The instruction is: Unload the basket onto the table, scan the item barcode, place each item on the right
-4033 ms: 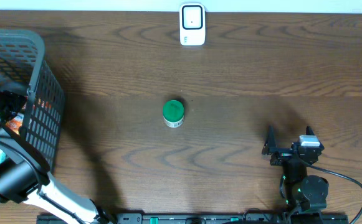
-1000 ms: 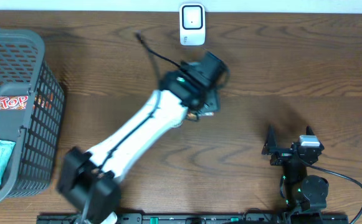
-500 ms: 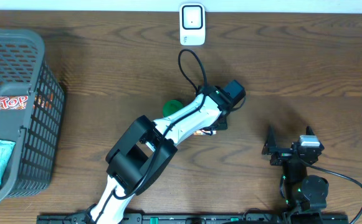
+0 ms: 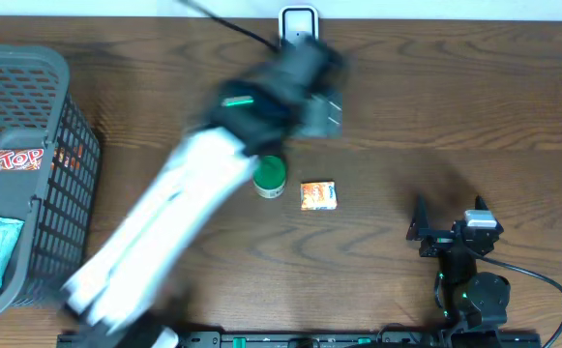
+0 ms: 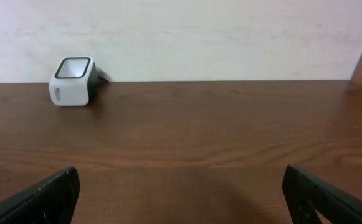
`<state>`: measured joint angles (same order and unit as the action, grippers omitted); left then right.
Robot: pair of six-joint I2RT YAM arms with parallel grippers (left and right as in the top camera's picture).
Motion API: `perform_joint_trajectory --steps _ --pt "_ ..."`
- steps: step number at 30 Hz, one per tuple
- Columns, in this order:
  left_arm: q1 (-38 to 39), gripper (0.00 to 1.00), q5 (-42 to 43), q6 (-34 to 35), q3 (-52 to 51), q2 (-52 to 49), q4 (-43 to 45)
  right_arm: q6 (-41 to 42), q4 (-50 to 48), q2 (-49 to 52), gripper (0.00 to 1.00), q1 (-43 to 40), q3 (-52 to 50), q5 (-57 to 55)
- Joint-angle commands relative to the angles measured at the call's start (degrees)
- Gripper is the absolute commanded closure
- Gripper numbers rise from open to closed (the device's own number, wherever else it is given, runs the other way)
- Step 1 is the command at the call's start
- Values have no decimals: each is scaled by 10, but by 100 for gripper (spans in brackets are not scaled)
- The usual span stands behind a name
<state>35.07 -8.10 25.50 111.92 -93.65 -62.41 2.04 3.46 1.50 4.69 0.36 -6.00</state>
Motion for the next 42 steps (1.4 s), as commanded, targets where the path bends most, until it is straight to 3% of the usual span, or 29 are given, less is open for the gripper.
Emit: perform_joint_trajectory --steps 1,9,16,22,26,31,42 --pt "-85 2 -75 -41 8 96 -32 -9 2 -1 1 3 0 -1" --pt "-438 2 -76 28 6 190 -143 -9 2 -1 1 3 0 -1" --pt "-628 2 -76 51 -42 132 -199 -9 2 -1 1 3 0 -1" --pt "-667 2 -76 52 -66 35 -200 -9 2 -1 1 3 0 -1" --pt "-667 2 -82 9 -66 -30 -189 -9 2 -1 1 3 0 -1" --pt "-667 2 -166 2 -66 -118 -197 -9 2 -1 1 3 0 -1" --pt "-667 2 -246 2 -66 -288 -181 -9 2 -1 1 3 0 -1"
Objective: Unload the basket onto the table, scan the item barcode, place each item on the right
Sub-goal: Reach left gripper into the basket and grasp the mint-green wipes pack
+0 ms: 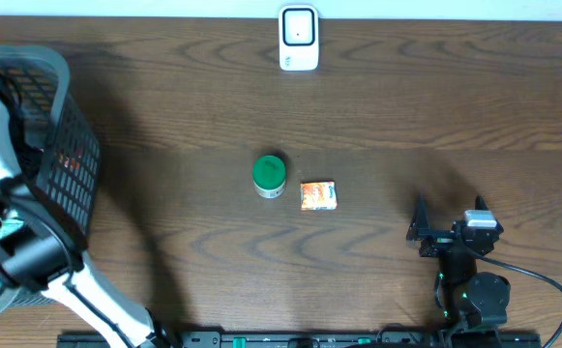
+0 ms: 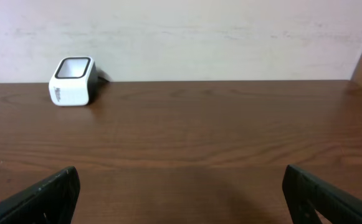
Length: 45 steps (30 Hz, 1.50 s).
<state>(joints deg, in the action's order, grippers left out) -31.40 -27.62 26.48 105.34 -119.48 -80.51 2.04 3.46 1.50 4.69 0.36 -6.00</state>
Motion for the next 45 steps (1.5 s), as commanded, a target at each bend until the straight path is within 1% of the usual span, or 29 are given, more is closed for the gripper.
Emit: perform_joint_trajectory --steps 1,7,13,20,32,33,39,41,45 --pt "-2 2 -59 -7 0 -42 3 -9 2 -1 1 3 0 -1" --pt "-6 2 -88 -7 -1 -103 16 -9 2 -1 1 3 0 -1" --pt "-21 2 -106 -7 -4 -139 24 -9 2 -1 1 3 0 -1" --pt "-57 2 -121 -6 -42 -141 35 -9 2 -1 1 3 0 -1" --pt "-139 1 -129 56 -116 -141 57 -9 2 -1 1 3 0 -1" --pt "-143 3 -129 57 -118 -141 59 -9 2 -1 1 3 0 -1" --pt "-157 32 -121 73 -122 -141 64 -9 2 -1 1 3 0 -1" --pt "-157 40 -120 73 -122 -141 66 -9 2 -1 1 3 0 -1" --pt "-157 51 -120 73 -122 -141 67 -9 2 -1 1 3 0 -1"
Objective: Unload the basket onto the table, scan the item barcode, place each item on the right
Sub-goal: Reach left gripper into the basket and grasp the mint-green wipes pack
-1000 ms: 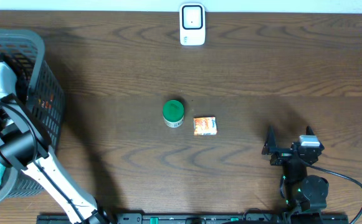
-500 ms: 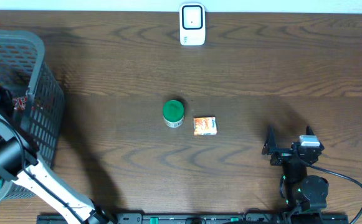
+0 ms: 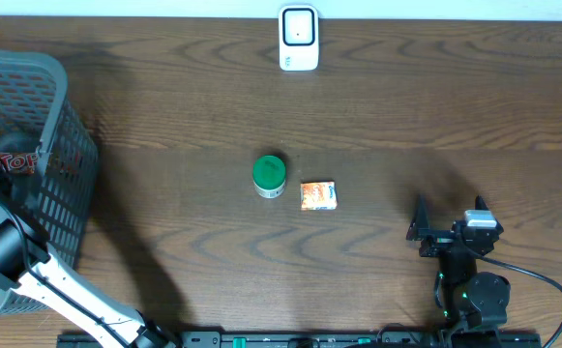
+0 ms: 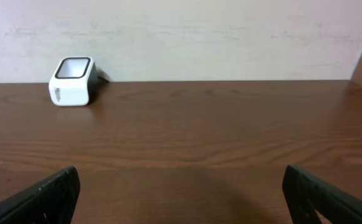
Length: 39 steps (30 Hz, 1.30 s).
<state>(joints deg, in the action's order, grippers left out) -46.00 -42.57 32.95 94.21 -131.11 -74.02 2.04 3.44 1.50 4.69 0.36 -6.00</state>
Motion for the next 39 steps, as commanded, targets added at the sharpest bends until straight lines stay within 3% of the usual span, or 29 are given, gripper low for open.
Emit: perform_joint_trajectory --steps 1,6,15,31,39 --pt "-11 53 29 8 -11 -25 2 -9 2 -1 1 3 0 -1" --pt "-10 75 30 8 -9 -25 1 -9 2 -1 1 3 0 -1" --pt "15 92 39 8 49 -25 -40 -9 2 -1 1 3 0 -1" --pt "163 93 63 8 205 6 -202 -9 2 -1 1 3 0 -1" --pt "200 92 74 6 247 165 -220 -9 2 -1 1 3 0 -1"
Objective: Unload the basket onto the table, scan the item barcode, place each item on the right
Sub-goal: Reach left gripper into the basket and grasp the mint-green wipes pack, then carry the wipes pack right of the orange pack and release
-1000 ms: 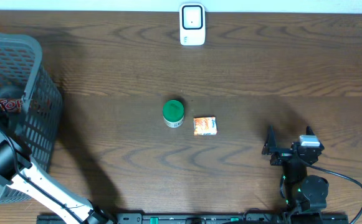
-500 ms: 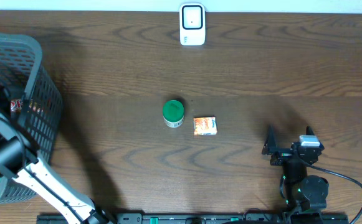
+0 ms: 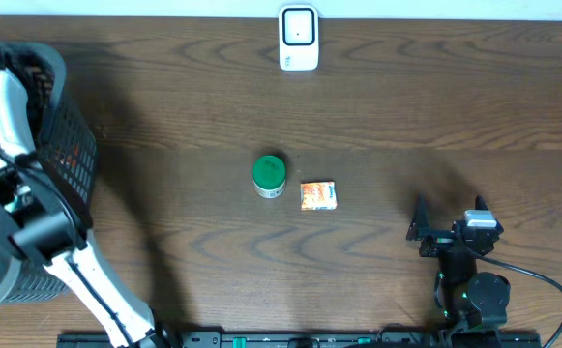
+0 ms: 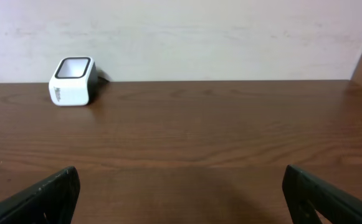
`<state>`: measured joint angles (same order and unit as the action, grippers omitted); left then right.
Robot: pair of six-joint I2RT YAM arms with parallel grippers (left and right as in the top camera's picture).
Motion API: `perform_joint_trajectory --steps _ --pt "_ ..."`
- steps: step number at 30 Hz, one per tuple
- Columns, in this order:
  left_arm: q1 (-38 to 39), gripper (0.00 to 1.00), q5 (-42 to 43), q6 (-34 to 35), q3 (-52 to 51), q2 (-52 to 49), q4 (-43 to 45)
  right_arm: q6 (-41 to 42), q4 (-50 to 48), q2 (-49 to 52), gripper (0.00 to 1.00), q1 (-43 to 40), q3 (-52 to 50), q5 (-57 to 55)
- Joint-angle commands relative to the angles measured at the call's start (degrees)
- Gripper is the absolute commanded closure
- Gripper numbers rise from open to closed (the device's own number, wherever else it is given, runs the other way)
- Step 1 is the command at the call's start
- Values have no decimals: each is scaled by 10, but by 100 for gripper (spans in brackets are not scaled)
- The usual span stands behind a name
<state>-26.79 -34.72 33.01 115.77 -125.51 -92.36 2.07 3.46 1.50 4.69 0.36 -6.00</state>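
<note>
The white barcode scanner [image 3: 299,39] stands at the table's far edge and shows again in the right wrist view, scanner [image 4: 73,81]. A green-lidded jar [image 3: 269,176] and a small orange box [image 3: 318,195] lie mid-table. My left arm [image 3: 10,145] stretches over the grey basket [image 3: 73,145] at the far left; its gripper is lost among the arm and the basket. My right gripper [image 3: 450,215] rests open near the front right, well away from the items, with nothing between its fingers [image 4: 47,196].
The left arm hides what is in the basket. A wall rises behind the scanner, and a black cable [image 3: 542,280] loops by the right arm's base. Bare brown wood lies between the right gripper [image 4: 181,196] and the scanner.
My left arm lay low at the basket's near-left side, with a red pack showing inside. Now it stretches up over the basket toward its far rim. The right arm has not moved.
My left arm was first a blur reaching across mid-table toward the scanner, above the green jar. Then it was over the basket at the left, then lower at its near side, and now across it. Jar, orange box and right arm stayed put.
</note>
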Motion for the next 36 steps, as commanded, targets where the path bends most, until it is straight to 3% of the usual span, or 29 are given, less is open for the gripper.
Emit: perform_joint_trajectory --steps 1,8,10,12,17,21,29,34,36 --pt "8 92 -5 5 34 132 -31 -9 2 -1 1 3 0 -1" --pt "8 93 1 11 39 350 68 -9 2 -1 1 3 0 -1" --pt "8 93 45 26 39 410 101 -9 2 -1 1 3 0 -1" --pt "8 93 146 31 39 463 134 -9 2 -1 1 3 0 -1" --pt "40 93 490 26 36 542 225 -9 2 -1 1 3 0 -1" --pt "132 93 626 -2 29 546 262 -9 2 -1 1 3 0 -1" --pt "407 93 641 -140 -49 469 278 -9 2 -1 1 3 0 -1" --pt "526 93 648 -166 -110 372 340 -9 2 -1 1 3 0 -1" --pt "560 93 689 -190 -123 327 376 -9 2 -1 1 3 0 -1"
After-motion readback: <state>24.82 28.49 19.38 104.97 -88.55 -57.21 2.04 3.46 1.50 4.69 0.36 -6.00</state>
